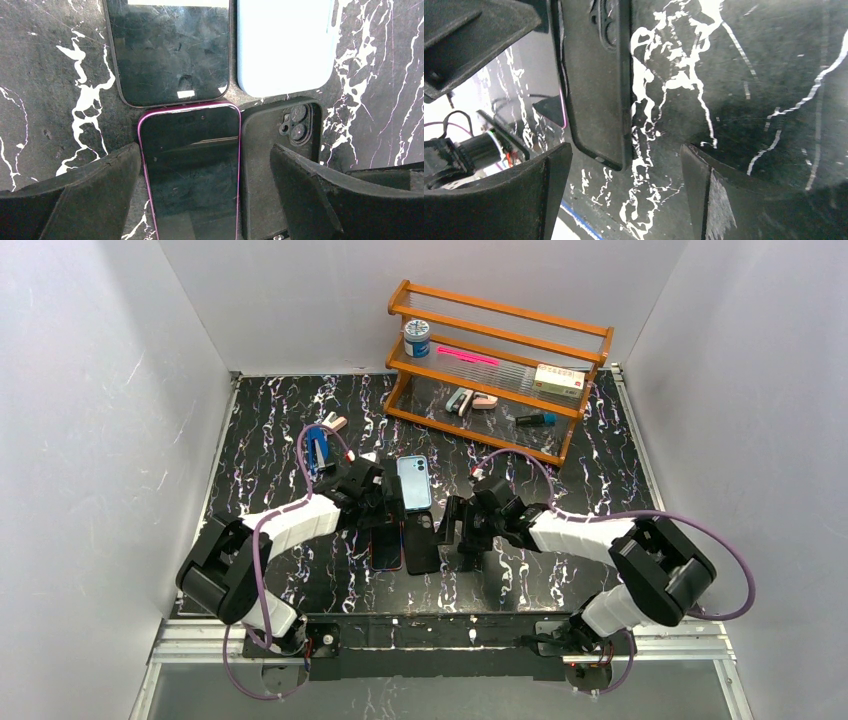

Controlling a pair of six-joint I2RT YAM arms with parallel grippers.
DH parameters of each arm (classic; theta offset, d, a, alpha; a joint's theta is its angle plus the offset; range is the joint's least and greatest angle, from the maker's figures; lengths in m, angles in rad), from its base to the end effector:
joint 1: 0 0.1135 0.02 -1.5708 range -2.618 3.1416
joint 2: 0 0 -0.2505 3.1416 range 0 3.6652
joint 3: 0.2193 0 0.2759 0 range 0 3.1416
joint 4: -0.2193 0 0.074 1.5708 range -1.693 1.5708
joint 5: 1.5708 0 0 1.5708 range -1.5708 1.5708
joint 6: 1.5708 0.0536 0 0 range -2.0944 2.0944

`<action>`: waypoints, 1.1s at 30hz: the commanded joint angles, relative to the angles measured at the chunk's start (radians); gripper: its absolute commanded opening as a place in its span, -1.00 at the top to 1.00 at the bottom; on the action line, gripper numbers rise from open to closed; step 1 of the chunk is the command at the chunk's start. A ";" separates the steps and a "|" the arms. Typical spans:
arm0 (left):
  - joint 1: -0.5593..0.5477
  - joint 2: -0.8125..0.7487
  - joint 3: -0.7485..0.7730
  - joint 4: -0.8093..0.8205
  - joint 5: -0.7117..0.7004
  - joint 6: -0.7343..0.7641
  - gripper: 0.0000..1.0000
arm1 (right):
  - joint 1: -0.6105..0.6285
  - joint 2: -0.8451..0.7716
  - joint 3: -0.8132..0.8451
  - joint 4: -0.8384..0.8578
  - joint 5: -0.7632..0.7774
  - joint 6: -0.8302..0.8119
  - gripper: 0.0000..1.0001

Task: Take the phone out of the phone case
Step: Reset both arms

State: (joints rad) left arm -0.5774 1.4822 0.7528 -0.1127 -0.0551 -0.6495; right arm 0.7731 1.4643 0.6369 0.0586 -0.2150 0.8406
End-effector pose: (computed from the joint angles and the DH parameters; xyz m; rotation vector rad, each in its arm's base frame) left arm 0.2727 -0.1741 0.1332 -0.1150 2.4693 -0.4870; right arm 0.2144 0.2251 0.1171 -0.0307 2.5652 0.9759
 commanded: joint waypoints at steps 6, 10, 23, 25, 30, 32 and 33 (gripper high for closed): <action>0.008 -0.107 -0.027 -0.110 -0.073 -0.022 -0.96 | 0.000 -0.179 -0.005 -0.159 0.340 -0.068 -0.83; 0.016 -0.234 -0.036 -0.156 -0.146 -0.041 -0.96 | 0.001 -0.305 0.017 -0.252 0.531 -0.100 -0.94; 0.037 -0.796 0.135 -0.462 -0.577 0.128 -0.96 | -0.001 -0.795 0.109 -0.505 0.965 -0.284 -0.97; 0.037 -0.885 0.157 -0.466 -0.624 0.172 -0.96 | -0.001 -0.857 0.122 -0.520 1.007 -0.317 -0.97; 0.037 -1.046 0.162 -0.430 -0.709 0.264 -0.96 | -0.001 -0.983 0.124 -0.513 1.070 -0.397 -0.97; 0.037 -1.089 0.157 -0.425 -0.746 0.276 -0.96 | -0.001 -1.017 0.122 -0.510 1.078 -0.411 -0.97; 0.037 -1.109 0.154 -0.423 -0.765 0.280 -0.96 | -0.001 -1.030 0.121 -0.508 1.081 -0.421 -0.97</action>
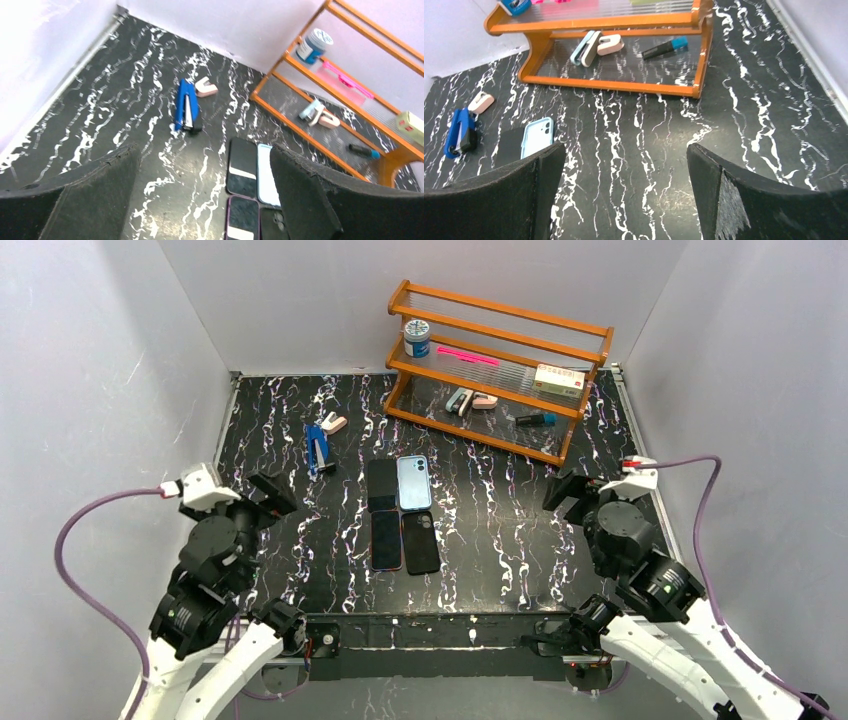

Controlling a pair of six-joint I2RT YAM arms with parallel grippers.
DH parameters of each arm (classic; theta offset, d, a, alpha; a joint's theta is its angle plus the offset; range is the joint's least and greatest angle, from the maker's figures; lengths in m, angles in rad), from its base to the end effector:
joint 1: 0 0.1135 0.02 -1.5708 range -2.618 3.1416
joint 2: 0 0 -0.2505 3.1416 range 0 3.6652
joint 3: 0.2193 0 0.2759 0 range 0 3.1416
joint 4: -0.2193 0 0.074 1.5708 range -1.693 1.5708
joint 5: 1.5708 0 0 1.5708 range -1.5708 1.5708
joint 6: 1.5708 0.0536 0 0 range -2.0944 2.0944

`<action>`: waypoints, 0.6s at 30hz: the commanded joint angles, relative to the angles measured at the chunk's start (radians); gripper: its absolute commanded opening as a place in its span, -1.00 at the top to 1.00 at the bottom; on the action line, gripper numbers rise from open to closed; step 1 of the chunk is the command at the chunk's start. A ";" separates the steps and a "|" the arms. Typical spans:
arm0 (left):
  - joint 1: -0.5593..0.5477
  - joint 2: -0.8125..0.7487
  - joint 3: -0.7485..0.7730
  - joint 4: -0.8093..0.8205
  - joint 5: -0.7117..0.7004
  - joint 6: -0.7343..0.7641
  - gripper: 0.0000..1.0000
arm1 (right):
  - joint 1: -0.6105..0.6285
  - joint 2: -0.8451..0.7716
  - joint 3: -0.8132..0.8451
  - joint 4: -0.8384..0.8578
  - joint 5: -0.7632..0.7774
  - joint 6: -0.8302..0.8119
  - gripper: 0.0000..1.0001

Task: Take the phone out of the phone case
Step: Reset both arms

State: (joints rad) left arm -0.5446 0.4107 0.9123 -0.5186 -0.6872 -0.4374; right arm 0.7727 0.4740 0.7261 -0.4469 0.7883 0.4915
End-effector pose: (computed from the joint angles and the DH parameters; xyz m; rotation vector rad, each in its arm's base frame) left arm 0.1143 -0.0295 0.3937 -0.4460 1.5244 -0.2218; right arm 0.1358 0.0793 0.3315 0.3217 1.6832 0.2434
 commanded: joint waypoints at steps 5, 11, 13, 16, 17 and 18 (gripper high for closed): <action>0.005 -0.114 -0.037 0.000 -0.174 0.069 -0.96 | -0.001 -0.079 0.017 0.003 0.085 -0.085 -0.97; 0.005 -0.150 -0.073 0.016 -0.175 0.068 -0.96 | 0.000 -0.083 0.012 0.001 0.080 -0.090 -0.97; 0.005 -0.146 -0.076 0.015 -0.181 0.068 -0.96 | -0.001 -0.082 0.011 0.001 0.078 -0.088 -0.97; 0.005 -0.146 -0.081 0.017 -0.182 0.061 -0.96 | 0.001 -0.083 0.010 0.001 0.077 -0.087 -0.97; 0.005 -0.145 -0.083 0.016 -0.181 0.060 -0.96 | 0.001 -0.084 0.010 0.001 0.076 -0.087 -0.97; 0.005 -0.145 -0.085 0.017 -0.182 0.060 -0.96 | 0.000 -0.084 0.010 0.001 0.076 -0.087 -0.97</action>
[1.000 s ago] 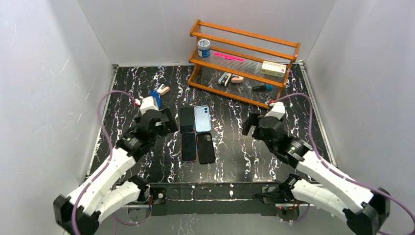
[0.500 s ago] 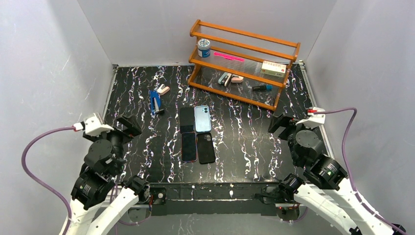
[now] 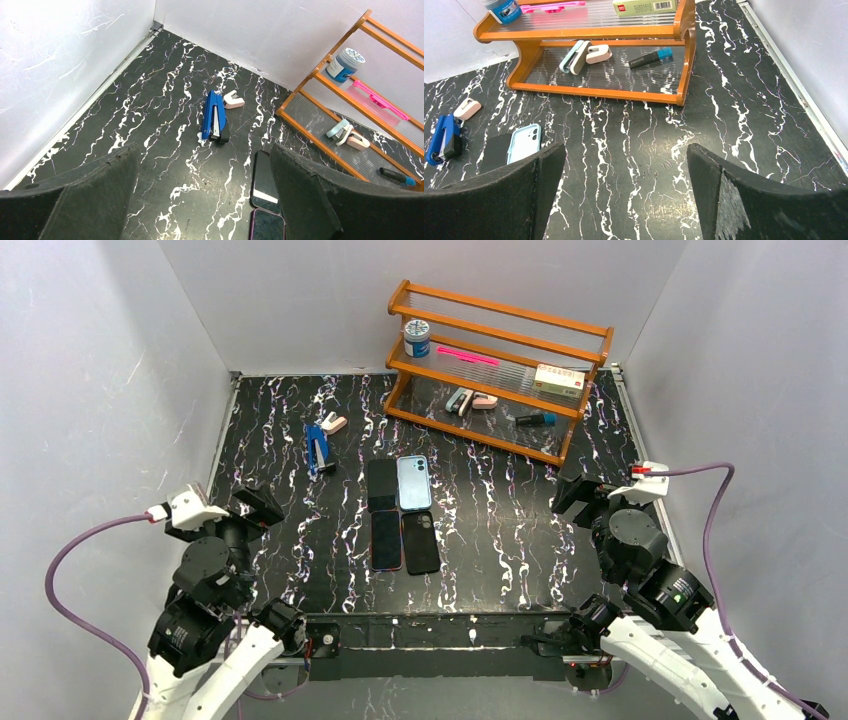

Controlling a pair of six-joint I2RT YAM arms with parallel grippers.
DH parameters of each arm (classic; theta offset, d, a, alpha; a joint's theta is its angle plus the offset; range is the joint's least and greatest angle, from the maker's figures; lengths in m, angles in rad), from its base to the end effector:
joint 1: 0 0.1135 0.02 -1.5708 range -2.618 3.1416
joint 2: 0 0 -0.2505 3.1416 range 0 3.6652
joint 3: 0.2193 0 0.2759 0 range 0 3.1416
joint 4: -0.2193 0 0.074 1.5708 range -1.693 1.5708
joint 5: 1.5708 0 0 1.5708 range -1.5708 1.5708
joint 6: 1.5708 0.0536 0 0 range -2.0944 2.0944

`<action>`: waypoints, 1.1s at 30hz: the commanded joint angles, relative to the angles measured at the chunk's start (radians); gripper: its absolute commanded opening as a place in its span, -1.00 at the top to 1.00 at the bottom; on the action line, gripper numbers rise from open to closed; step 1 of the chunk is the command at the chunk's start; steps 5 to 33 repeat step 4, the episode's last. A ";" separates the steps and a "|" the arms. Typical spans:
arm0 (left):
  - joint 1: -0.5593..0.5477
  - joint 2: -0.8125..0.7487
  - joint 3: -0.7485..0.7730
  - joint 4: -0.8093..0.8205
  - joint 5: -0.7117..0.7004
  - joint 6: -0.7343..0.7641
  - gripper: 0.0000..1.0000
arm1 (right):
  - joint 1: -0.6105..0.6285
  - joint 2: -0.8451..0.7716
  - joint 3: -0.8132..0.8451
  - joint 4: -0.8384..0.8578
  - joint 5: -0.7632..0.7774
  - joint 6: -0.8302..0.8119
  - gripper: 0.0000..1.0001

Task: Take the phone out of the phone case
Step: Reset both arms

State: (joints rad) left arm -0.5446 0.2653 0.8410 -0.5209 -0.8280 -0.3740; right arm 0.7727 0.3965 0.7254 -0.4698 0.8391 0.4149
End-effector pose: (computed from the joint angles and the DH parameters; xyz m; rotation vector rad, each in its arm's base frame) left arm 0.0902 -0.0085 0.3822 -0.5252 1.4420 -0.1036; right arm 0.1232 0.0644 0.3386 0.3159 1.6377 0.1805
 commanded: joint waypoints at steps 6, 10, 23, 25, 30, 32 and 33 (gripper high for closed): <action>0.005 -0.001 -0.021 0.022 -0.045 0.005 -0.96 | -0.001 -0.013 0.012 0.027 0.025 -0.010 -0.97; 0.005 -0.001 -0.021 0.022 -0.045 0.005 -0.96 | -0.001 -0.013 0.012 0.027 0.025 -0.010 -0.97; 0.005 -0.001 -0.021 0.022 -0.045 0.005 -0.96 | -0.001 -0.013 0.012 0.027 0.025 -0.010 -0.97; 0.005 -0.001 -0.021 0.022 -0.045 0.005 -0.96 | -0.001 -0.013 0.012 0.027 0.025 -0.010 -0.97; 0.005 -0.001 -0.021 0.022 -0.045 0.005 -0.96 | -0.001 -0.013 0.012 0.027 0.025 -0.010 -0.97; 0.005 -0.001 -0.021 0.022 -0.045 0.005 -0.96 | -0.001 -0.013 0.012 0.027 0.025 -0.010 -0.97; 0.005 -0.001 -0.021 0.022 -0.045 0.005 -0.96 | -0.001 -0.013 0.012 0.027 0.025 -0.010 -0.97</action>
